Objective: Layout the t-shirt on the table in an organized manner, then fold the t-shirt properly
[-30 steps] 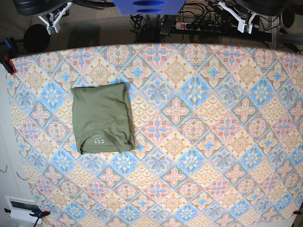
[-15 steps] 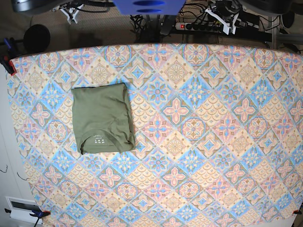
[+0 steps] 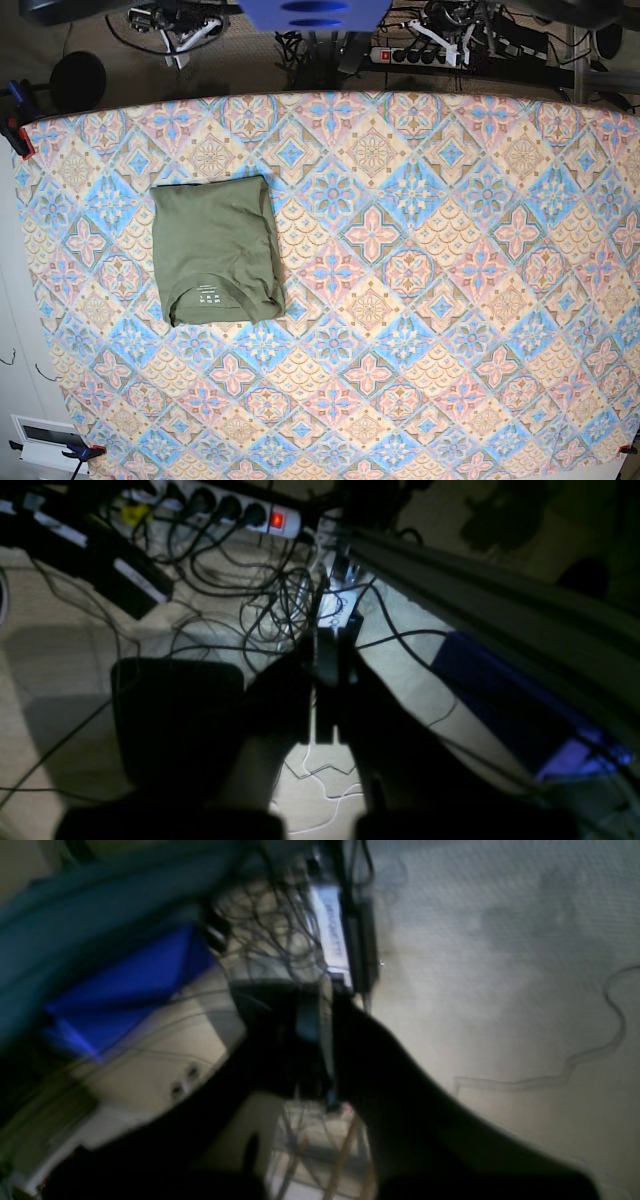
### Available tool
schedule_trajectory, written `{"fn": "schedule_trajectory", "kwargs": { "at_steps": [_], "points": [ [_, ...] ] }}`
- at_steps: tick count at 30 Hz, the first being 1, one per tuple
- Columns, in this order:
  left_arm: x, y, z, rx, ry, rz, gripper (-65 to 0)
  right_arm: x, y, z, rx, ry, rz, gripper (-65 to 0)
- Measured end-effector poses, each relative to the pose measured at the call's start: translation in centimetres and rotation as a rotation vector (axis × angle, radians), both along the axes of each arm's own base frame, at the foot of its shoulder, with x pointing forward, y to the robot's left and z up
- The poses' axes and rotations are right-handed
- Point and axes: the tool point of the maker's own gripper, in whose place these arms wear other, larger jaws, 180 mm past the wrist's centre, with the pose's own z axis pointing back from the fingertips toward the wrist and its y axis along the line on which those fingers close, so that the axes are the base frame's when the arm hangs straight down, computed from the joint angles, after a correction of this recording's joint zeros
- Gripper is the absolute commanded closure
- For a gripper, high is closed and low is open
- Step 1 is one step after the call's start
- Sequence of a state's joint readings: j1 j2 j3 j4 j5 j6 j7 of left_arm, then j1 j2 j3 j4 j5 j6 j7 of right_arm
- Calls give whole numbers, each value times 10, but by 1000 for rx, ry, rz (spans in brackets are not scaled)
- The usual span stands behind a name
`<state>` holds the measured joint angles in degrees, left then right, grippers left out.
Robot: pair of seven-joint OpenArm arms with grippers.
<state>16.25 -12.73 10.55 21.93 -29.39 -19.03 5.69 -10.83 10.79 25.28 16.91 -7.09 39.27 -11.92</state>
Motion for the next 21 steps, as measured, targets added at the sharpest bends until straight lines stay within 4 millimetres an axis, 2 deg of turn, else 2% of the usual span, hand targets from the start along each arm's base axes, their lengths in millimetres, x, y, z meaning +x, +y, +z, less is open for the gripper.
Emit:
{"fn": "schedule_trajectory", "kwargs": {
  "at_steps": [2,4,6,10,12,15,16,19,21],
  "points": [
    [6,-6,-3,1,-5,-10,0,23,3,0,3,-66,-37,-46],
    [15,-10,-5,2,-28,-21,0,31,4,0,5,-92,-62,-47],
    [26,-12,-4,4,-68,-28,0,25,6,-1,9,-82,-65,-48],
    [39,-32,-4,-23,-96,-31,0,15,5,-3,-7,-67,-65,-48],
    [43,-37,-4,-29,-104,-29,0,17,-4,-6,-62,-61,-74,-48],
    [44,-50,-4,-49,-105,-24,0,23,-7,-6,-71,-74,-66,-48],
    [47,-54,-4,-56,-108,-23,0,22,-4,-7,-66,-69,-42,-48],
    [47,-61,-4,-67,-107,-39,0,1,9,-9,-34,19,73,-48],
    [49,-67,-3,-77,-111,-38,0,-2,22,-10,-12,36,89,-48]
  ]
}}
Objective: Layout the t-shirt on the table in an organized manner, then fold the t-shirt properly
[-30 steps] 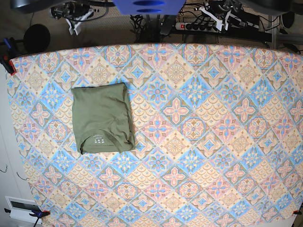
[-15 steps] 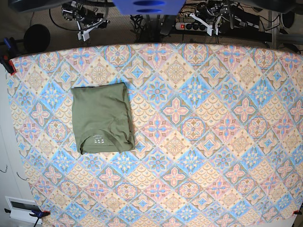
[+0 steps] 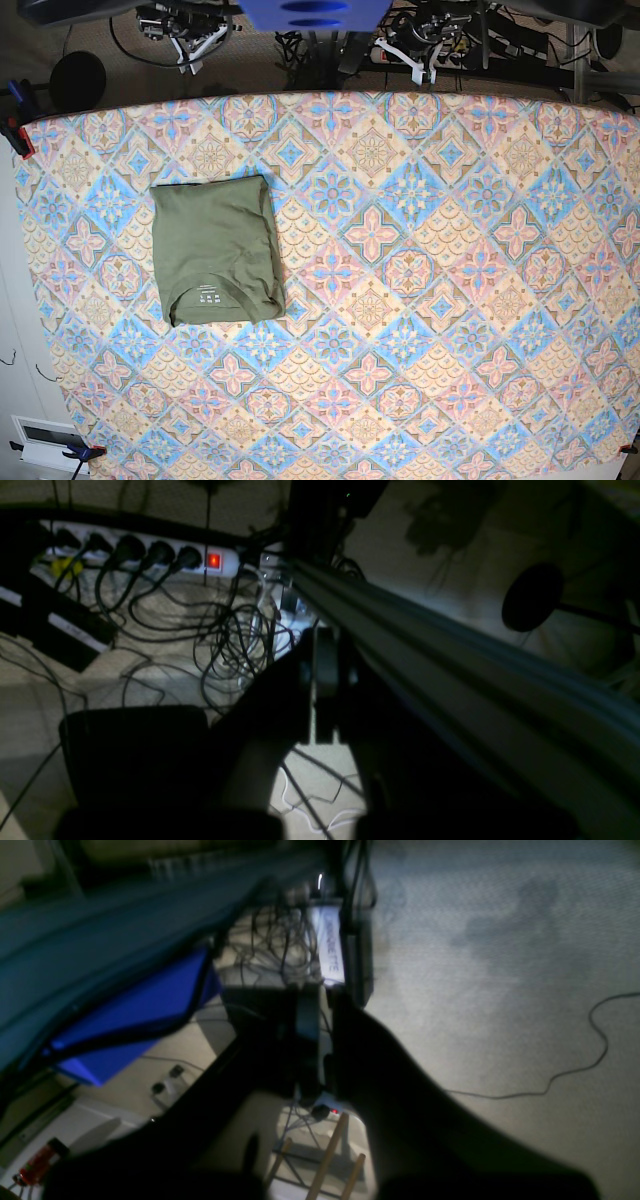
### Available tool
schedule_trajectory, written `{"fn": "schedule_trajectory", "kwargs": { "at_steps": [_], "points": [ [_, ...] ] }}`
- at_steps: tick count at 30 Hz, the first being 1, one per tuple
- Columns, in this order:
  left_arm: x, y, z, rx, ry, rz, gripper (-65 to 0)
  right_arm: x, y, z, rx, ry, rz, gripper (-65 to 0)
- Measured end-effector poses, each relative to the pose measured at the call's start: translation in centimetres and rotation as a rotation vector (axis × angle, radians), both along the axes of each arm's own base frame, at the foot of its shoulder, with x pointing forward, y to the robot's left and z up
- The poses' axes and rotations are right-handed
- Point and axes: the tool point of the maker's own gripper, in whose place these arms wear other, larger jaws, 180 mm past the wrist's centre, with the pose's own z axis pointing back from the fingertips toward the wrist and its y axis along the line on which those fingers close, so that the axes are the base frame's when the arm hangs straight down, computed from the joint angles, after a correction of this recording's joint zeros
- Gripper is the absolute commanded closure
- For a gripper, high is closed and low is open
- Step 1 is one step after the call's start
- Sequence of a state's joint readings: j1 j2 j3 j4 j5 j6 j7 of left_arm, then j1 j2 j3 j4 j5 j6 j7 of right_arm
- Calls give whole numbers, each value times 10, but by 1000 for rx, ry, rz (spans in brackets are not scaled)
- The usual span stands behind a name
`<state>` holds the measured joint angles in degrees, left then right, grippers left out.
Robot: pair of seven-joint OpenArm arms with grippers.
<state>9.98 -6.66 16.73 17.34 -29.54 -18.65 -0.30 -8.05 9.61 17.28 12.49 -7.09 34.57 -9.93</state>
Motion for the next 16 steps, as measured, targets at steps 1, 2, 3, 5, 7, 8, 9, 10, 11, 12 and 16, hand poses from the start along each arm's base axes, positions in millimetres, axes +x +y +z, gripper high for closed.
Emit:
{"fn": "schedule_trajectory", "kwargs": {
  "at_steps": [1,2,3,5,7,8,9,10,11,12,16],
  "points": [
    [1,0,0,-1,-2,1,0,0,8,-1,10,4,0,-48],
    [1,-2,0,-3,-2,1,0,2,17,-1,24,4,-1,-48],
    [1,-2,0,-3,-1,1,0,4,24,-1,36,1,-4,-48],
    [-1,-2,0,-4,2,1,0,10,37,-1,57,-10,-14,-48],
    [-3,-2,0,-3,5,1,0,8,26,-7,-17,6,-23,-48],
    [-3,-1,0,-2,5,1,0,5,14,-10,-76,17,-29,-48],
    [-2,-1,0,-2,4,3,0,1,2,-11,-117,28,-32,-48],
    [0,-1,0,-2,1,4,0,-1,-6,-12,-142,35,-33,-48],
    [1,-1,0,-2,0,4,0,-3,-11,-12,-160,41,-33,-48],
    [1,-1,0,-2,-2,4,0,-5,-16,-13,-183,47,-33,-48],
    [5,-1,0,-3,-7,7,0,-3,-8,-14,-171,45,-34,-48]
  ]
}}
